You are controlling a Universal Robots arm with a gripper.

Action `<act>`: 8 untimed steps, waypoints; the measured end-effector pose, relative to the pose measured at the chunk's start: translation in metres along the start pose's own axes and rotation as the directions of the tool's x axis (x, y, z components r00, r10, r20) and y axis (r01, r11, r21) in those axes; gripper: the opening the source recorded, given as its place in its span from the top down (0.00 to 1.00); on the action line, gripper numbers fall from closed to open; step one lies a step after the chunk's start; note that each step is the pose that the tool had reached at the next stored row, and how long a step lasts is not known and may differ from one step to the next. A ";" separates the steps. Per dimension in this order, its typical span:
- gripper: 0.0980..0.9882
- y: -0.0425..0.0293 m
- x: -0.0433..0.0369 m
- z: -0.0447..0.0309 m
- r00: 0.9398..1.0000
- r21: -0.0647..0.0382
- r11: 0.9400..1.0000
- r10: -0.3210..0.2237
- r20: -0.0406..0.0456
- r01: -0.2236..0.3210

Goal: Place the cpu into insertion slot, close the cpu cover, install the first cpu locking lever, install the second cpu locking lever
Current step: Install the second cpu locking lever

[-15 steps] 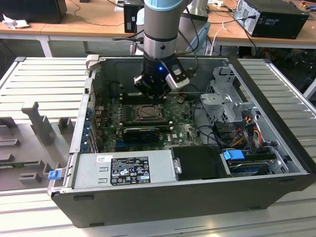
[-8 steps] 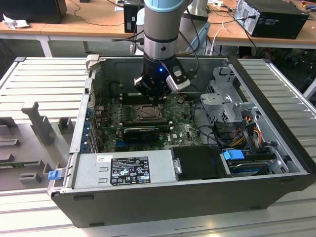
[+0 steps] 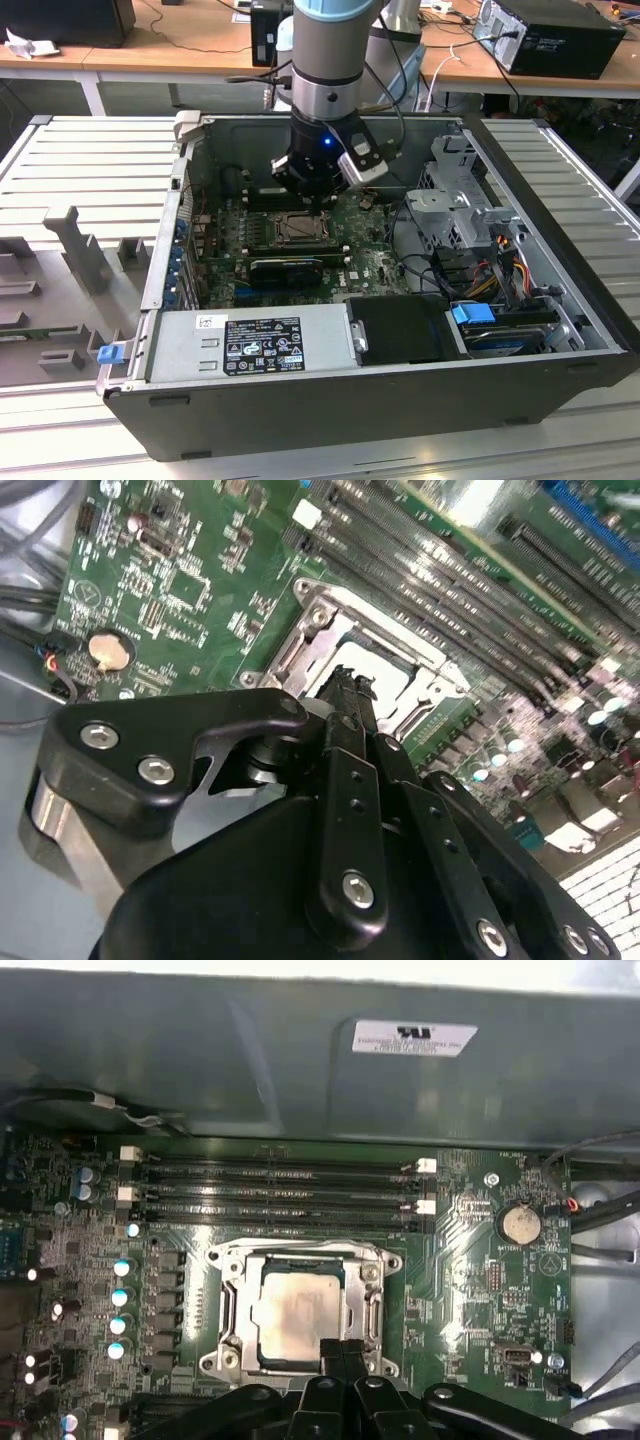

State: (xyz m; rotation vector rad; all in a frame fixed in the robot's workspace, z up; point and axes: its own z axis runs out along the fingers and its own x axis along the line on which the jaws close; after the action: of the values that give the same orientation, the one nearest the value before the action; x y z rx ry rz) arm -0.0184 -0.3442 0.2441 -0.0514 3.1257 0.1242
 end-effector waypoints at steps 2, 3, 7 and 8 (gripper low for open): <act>0.99 -0.0104 0.0003 -0.0008 1.000 0.000 1.000 0.000 0.000 0.000; 0.99 -0.0139 0.0004 -0.0011 1.000 0.000 1.000 0.000 0.000 0.000; 0.99 -0.0200 0.0006 -0.0016 1.000 -0.004 1.000 0.000 0.000 0.000; 0.99 -0.0208 0.0007 -0.0017 1.000 -0.007 1.000 0.000 0.000 0.000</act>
State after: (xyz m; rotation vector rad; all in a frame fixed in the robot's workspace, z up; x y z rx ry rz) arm -0.0184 -0.3651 0.2441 -0.0514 3.1252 0.1353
